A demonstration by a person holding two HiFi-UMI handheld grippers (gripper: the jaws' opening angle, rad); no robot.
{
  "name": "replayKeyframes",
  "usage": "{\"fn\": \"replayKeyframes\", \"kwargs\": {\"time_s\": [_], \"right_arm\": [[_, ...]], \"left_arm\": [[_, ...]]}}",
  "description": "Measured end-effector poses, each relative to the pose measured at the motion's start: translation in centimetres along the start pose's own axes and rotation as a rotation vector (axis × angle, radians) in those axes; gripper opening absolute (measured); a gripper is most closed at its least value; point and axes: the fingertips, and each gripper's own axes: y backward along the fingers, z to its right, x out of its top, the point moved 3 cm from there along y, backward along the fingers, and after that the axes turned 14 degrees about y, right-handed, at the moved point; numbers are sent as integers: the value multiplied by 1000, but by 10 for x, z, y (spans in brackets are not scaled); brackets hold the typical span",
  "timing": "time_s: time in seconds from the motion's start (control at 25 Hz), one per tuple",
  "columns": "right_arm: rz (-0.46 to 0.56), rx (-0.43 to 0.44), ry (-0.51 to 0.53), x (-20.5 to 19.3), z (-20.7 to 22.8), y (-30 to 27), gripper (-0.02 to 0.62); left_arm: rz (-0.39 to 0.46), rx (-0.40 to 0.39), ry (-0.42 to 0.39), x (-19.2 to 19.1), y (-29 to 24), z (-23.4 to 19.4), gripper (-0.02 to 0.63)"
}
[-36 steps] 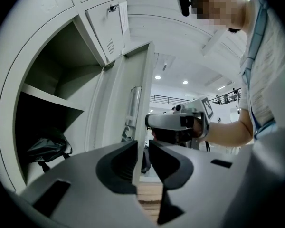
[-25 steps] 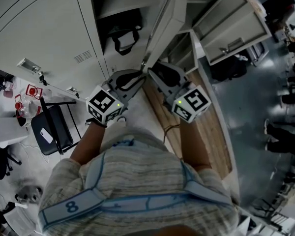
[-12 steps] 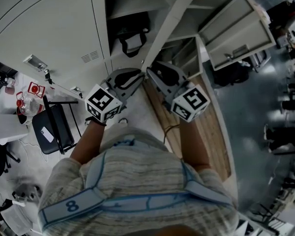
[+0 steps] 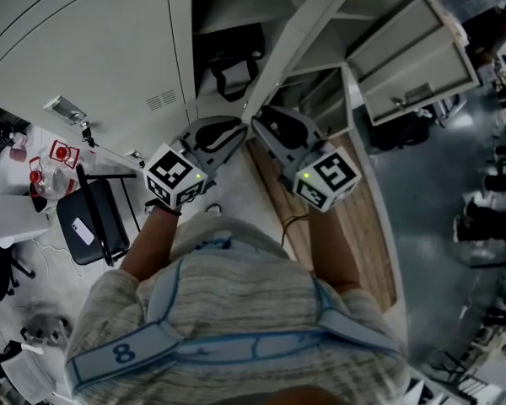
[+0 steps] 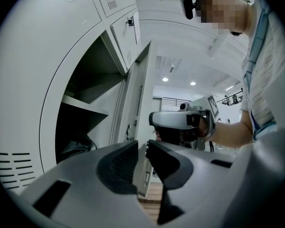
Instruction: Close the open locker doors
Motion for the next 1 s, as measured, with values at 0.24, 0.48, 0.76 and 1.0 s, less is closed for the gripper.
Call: {"fn": "replayKeyframes", "kwargs": {"time_s": [0.24, 0.48, 0.76, 1.0], "right_arm": [[4, -5, 2, 2, -1, -11, 78], [10, -6, 4, 3, -3, -25, 78], [13, -3, 7, 2, -3, -42, 78], [14, 0, 12, 7, -1, -52, 78]], "left_arm": [[12, 8, 1, 6, 6, -10, 63], [15, 21, -3, 9, 12, -21, 62], [29, 58, -6, 11, 18, -38, 62], [37, 86, -8, 17, 22, -47, 63]]}}
